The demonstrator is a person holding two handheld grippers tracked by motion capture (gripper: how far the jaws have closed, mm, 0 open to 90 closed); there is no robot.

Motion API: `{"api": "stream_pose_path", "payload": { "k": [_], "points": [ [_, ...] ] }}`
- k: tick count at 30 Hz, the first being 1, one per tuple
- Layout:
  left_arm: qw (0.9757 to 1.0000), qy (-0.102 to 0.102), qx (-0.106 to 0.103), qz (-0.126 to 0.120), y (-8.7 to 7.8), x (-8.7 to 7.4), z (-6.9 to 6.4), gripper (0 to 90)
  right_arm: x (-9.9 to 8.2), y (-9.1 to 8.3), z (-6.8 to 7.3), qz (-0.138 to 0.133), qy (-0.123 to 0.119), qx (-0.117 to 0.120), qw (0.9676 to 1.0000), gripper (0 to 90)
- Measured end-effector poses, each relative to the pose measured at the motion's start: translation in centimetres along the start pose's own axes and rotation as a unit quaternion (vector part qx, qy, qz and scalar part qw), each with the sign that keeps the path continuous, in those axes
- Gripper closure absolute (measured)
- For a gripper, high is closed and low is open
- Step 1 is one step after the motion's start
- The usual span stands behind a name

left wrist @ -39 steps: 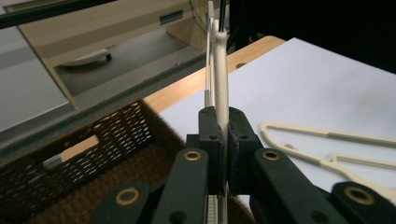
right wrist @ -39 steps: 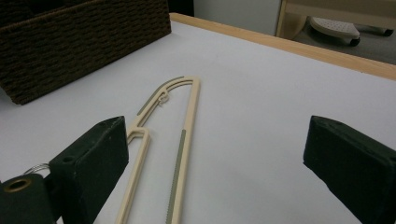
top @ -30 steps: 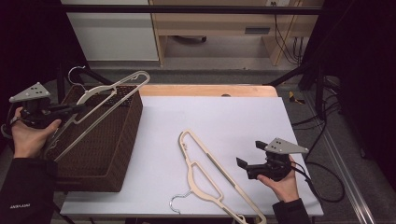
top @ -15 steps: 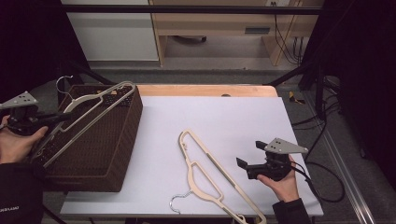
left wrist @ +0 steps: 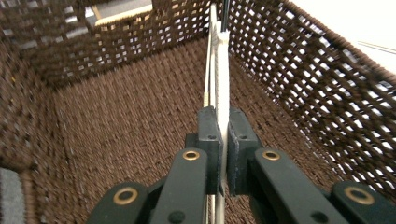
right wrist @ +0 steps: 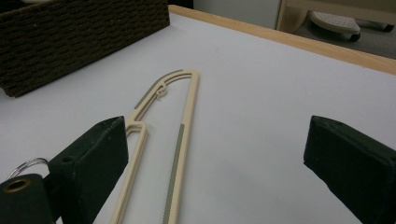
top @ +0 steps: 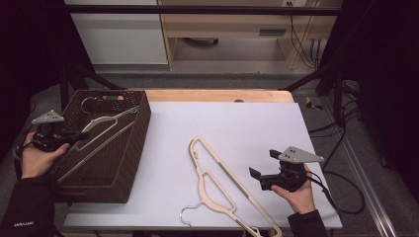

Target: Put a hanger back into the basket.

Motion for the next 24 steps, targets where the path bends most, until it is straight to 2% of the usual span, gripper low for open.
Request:
{"api": "stream_pose_path", "payload": {
  "k": [2, 5, 9, 11, 12, 14, 16, 18, 21, 24],
  "points": [
    [0.9998, -0.011, 0.003, 0.015, 0.5, -0.7, 0.3, 86.3, 0.0, 0.1, 0.0, 0.002, 0.002, -0.003, 1.0, 6.6],
    [0.9988, -0.027, 0.022, 0.034, 0.9, -1.6, 1.0, 85.6, -0.2, 0.3, 0.1, 0.005, -0.002, -0.003, 1.0, 6.6],
    [0.9977, -0.048, 0.034, 0.032, 0.8, -2.0, 1.7, 84.2, -0.3, 0.5, 0.2, 0.01, -0.003, -0.003, 0.9999, 6.6],
    [0.997, -0.051, 0.048, 0.032, 0.6, -1.9, 2.0, 83.3, -0.3, 0.6, 0.3, 0.011, -0.004, -0.002, 0.9999, 6.5],
    [0.9968, -0.053, 0.052, 0.03, 0.5, -1.9, 2.0, 79.7, -0.3, 0.6, 0.3, 0.011, -0.005, -0.002, 0.9999, 6.6],
    [0.9965, -0.051, 0.064, 0.018, -0.2, -1.5, 2.2, 73.8, -0.3, 0.6, 0.4, 0.012, -0.004, 0.0, 0.9999, 6.5],
    [0.9965, -0.055, 0.062, -0.009, -1.0, -0.9, 2.0, 66.4, -0.2, 0.5, 0.5, 0.012, -0.011, 0.003, 0.9999, 6.4],
    [0.9961, -0.058, 0.054, -0.041, -2.0, -0.2, 1.5, 60.4, -0.1, 0.5, 0.6, 0.009, -0.01, 0.003, 0.9999, 6.4],
    [0.9951, -0.05, 0.049, -0.07, -3.0, 0.4, 0.4, 48.0, 0.1, 0.4, 1.0, 0.009, -0.013, 0.007, 0.9998, 6.6],
    [0.9935, -0.041, 0.04, -0.099, -3.8, 1.1, -1.1, 39.5, 0.4, 0.5, 1.6, 0.011, -0.02, 0.011, 0.9997, 6.6]
  ]
}}
Point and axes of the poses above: each handheld gripper's, and its own axes: y roughly forward along the jaws, x roughly out of its top, z roughly to its left, the point moved 9 cm from there along y, roughly forward along the jaws, and after that the axes turned 6 degrees about -y, right-handed, at the moved point
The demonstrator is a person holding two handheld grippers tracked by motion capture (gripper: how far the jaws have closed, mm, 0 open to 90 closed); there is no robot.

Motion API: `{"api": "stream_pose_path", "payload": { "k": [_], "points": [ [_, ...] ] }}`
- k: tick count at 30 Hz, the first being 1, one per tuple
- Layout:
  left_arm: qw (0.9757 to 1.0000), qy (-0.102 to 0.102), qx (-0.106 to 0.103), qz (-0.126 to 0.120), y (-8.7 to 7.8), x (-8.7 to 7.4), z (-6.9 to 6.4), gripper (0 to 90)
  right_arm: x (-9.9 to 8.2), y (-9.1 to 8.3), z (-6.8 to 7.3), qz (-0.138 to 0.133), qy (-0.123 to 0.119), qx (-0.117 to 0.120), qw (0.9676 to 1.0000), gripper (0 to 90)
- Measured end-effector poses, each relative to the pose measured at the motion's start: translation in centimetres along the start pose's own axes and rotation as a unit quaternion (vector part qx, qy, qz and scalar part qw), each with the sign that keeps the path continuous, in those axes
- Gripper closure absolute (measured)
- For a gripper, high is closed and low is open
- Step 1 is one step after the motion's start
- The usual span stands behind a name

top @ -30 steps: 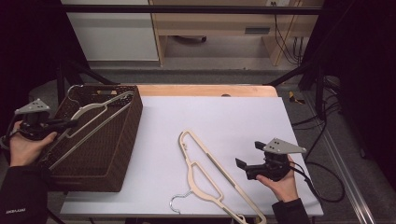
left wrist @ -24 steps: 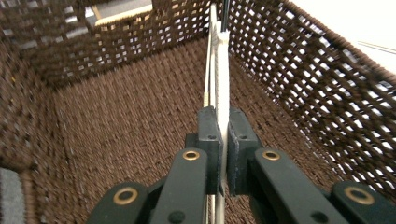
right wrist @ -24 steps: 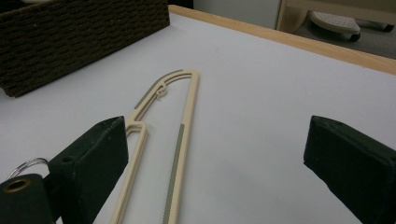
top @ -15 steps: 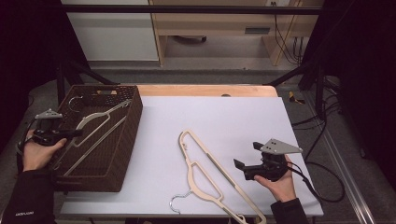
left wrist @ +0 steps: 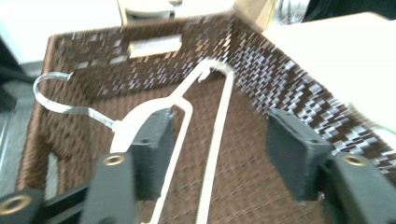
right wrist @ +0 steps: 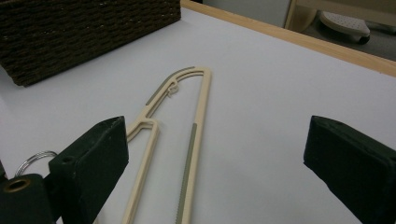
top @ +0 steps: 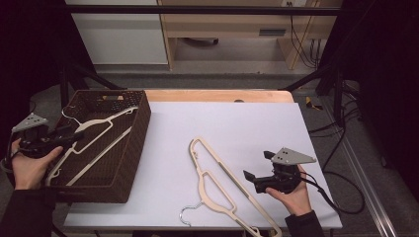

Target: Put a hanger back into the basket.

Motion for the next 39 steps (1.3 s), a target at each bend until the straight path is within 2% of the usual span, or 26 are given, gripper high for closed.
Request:
{"api": "stream_pose_path", "payload": {
  "k": [5, 10, 11, 17, 21, 24, 28, 31, 37, 39],
  "points": [
    [0.9982, 0.0, -0.039, -0.045, -1.1, 1.1, -3.6, 28.1, 0.3, 0.2, 0.5, 0.001, -0.002, 0.005, 1.0, 6.8],
    [0.9945, 0.018, -0.082, -0.064, -1.1, 1.2, -8.4, 22.1, 0.3, 0.3, 0.7, 0.002, 0.0, 0.008, 1.0, 7.0],
    [0.9931, 0.023, -0.093, -0.067, -1.1, 1.1, -9.6, 21.5, 0.3, 0.3, 0.8, 0.002, 0.0, 0.01, 0.9999, 7.0],
    [0.9881, 0.045, -0.13, -0.069, -0.7, 0.2, -14.4, 19.6, 0.4, 0.4, 1.4, 0.005, -0.005, 0.015, 0.9999, 6.9],
    [0.9862, 0.057, -0.144, -0.059, -0.2, -0.6, -16.9, 18.5, 0.4, 0.6, 1.9, 0.009, -0.008, 0.022, 0.9997, 6.8],
    [0.9847, 0.067, -0.149, -0.061, -0.1, -1.0, -18.3, 18.3, 0.3, 0.9, 2.4, 0.012, -0.009, 0.029, 0.9995, 6.7],
    [0.982, 0.077, -0.164, -0.052, 0.0, -1.9, -20.2, 17.3, 0.1, 1.2, 3.0, 0.018, -0.012, 0.038, 0.999, 6.7],
    [0.9797, 0.09, -0.174, -0.04, 0.4, -3.1, -21.6, 17.2, 0.1, 1.4, 3.6, 0.022, -0.02, 0.045, 0.9985, 6.7],
    [0.9765, 0.101, -0.189, -0.022, 1.3, -4.6, -23.0, 16.7, -0.1, 2.1, 4.8, 0.038, -0.034, 0.057, 0.9971, 7.3],
    [0.9761, 0.102, -0.191, -0.019, 1.6, -5.0, -23.3, 16.6, -0.2, 2.3, 5.3, 0.044, -0.038, 0.063, 0.9963, 8.0]
  ]
}}
Point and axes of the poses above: each handheld gripper's, and its own axes: y roughly forward along the jaws, x roughly out of its top, z roughly to its left, the point moved 9 cm from there along y, roughly forward along the jaws, and after that the axes turned 6 degrees about -y, right-handed, at the moved point
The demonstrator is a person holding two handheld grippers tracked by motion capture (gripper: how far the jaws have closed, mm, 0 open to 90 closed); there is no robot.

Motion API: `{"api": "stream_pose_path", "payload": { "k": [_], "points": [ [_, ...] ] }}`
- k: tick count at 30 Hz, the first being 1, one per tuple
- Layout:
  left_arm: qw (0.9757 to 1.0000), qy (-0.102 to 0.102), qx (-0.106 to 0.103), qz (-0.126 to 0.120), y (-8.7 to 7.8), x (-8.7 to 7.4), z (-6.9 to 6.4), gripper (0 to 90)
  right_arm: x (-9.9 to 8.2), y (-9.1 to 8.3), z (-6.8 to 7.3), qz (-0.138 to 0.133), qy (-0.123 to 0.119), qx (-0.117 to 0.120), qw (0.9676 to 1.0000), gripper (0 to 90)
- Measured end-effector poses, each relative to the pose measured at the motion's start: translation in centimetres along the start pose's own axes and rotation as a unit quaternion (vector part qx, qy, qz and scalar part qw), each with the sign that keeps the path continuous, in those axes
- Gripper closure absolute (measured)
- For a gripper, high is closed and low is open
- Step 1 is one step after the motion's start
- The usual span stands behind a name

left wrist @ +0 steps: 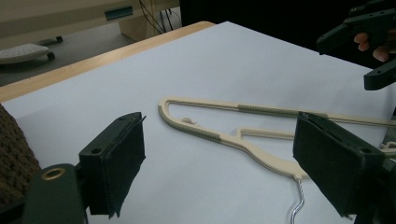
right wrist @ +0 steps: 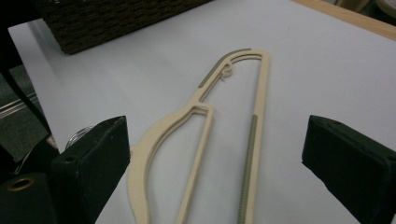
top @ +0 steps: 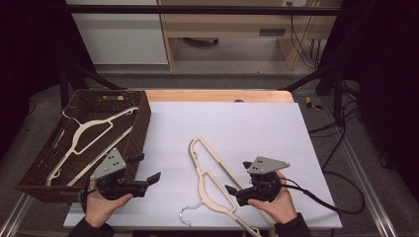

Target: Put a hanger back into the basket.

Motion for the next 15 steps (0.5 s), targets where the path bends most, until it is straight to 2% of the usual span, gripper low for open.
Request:
{"api": "stream_pose_path", "payload": {
  "k": [5, 11, 15],
  "points": [
    [0.9998, 0.004, -0.006, 0.018, 1.1, -1.2, -0.6, 16.3, -0.4, 1.1, 1.7, 0.024, -0.014, 0.026, 0.9993, 11.3],
    [0.9994, 0.007, -0.009, 0.032, 2.0, -2.0, -1.0, 15.7, -1.3, 2.7, 3.6, 0.062, -0.04, 0.048, 0.9961, 19.0],
    [0.9988, 0.011, -0.013, 0.046, 2.6, -2.7, -1.2, 15.7, -2.1, 3.7, 4.4, 0.085, -0.029, 0.072, 0.9933, 27.2]
  ]
}}
Point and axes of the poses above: each handheld gripper's, and its own axes: y roughly forward along the jaws, x roughly out of its top, z roughly to its left, the point moved 9 cm from there along y, roughly forward along the jaws, and after that the axes turned 6 degrees about -y, right-handed, at the moved point
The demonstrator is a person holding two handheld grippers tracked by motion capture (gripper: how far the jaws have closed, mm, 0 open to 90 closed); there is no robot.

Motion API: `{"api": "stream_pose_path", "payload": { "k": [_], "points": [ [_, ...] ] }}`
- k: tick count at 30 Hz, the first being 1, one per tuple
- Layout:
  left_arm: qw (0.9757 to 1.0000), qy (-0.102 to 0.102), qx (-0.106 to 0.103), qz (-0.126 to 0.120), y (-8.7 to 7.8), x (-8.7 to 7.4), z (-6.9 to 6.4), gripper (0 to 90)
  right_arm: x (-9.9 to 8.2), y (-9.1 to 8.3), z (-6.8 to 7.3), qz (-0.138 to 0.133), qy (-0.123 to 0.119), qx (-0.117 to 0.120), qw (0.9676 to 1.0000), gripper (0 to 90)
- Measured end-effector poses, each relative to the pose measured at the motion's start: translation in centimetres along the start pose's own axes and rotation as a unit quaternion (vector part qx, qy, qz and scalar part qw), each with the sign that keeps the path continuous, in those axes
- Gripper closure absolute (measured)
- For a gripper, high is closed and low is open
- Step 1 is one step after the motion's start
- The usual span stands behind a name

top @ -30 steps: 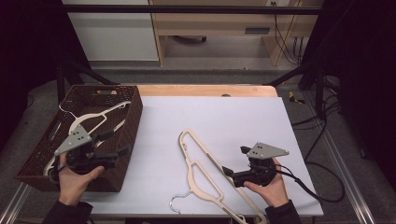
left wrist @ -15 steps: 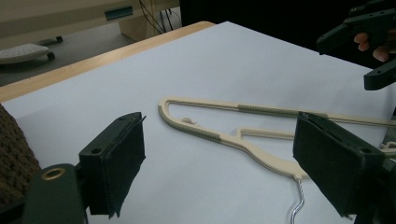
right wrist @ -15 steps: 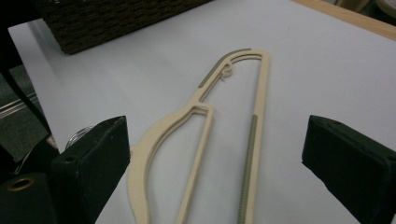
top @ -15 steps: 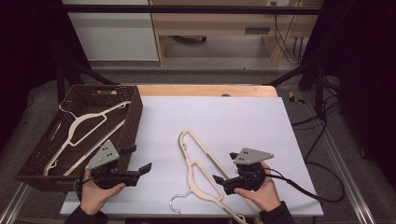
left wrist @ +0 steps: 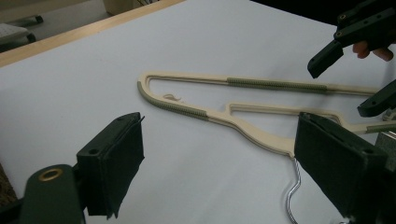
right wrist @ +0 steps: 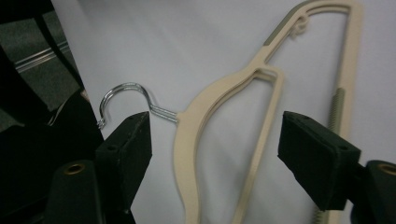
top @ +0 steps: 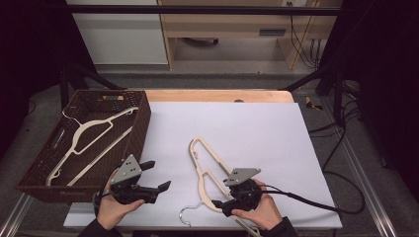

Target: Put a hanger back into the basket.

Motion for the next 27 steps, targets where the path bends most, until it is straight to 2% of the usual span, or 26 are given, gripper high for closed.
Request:
{"api": "stream_pose_path", "payload": {
  "k": [5, 7, 11, 14, 21, 22, 27],
  "points": [
    [0.9999, 0.002, -0.004, 0.015, 0.8, -0.7, -0.3, 15.5, -1.0, 1.3, 0.6, 0.036, 0.0, 0.014, 0.9992, 34.2],
    [0.9998, 0.004, -0.005, 0.019, 1.1, -1.0, -0.4, 15.5, -1.2, 1.7, 0.9, 0.042, -0.004, 0.019, 0.9989, 37.2],
    [0.9997, 0.005, -0.007, 0.024, 1.4, -1.3, -0.6, 15.5, -1.8, 2.9, 1.6, 0.066, -0.015, 0.032, 0.9971, 42.9],
    [0.9997, 0.004, -0.006, 0.025, 1.4, -1.4, -0.5, 15.5, -2.4, 3.5, 1.7, 0.085, -0.017, 0.032, 0.9957, 46.8],
    [0.9995, 0.005, -0.008, 0.031, 1.7, -1.6, -0.6, 15.5, -3.1, 4.3, 1.9, 0.103, -0.026, 0.041, 0.9935, 57.5],
    [0.9995, 0.005, -0.008, 0.031, 1.7, -1.6, -0.6, 15.5, -3.2, 4.3, 1.9, 0.107, -0.024, 0.041, 0.9931, 58.6],
    [0.9994, 0.004, -0.007, 0.033, 1.8, -1.7, -0.6, 15.5, -3.2, 4.4, 1.9, 0.114, -0.046, 0.029, 0.992, 62.7]
  ]
}}
Point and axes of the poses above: each handheld gripper's, and its own axes: y roughly forward along the jaws, x roughly out of its top, z roughly to its left, the point moved 9 cm from there along y, roughly forward along the jaws, and after that the axes turned 6 degrees about -y, right-handed, at the moved point
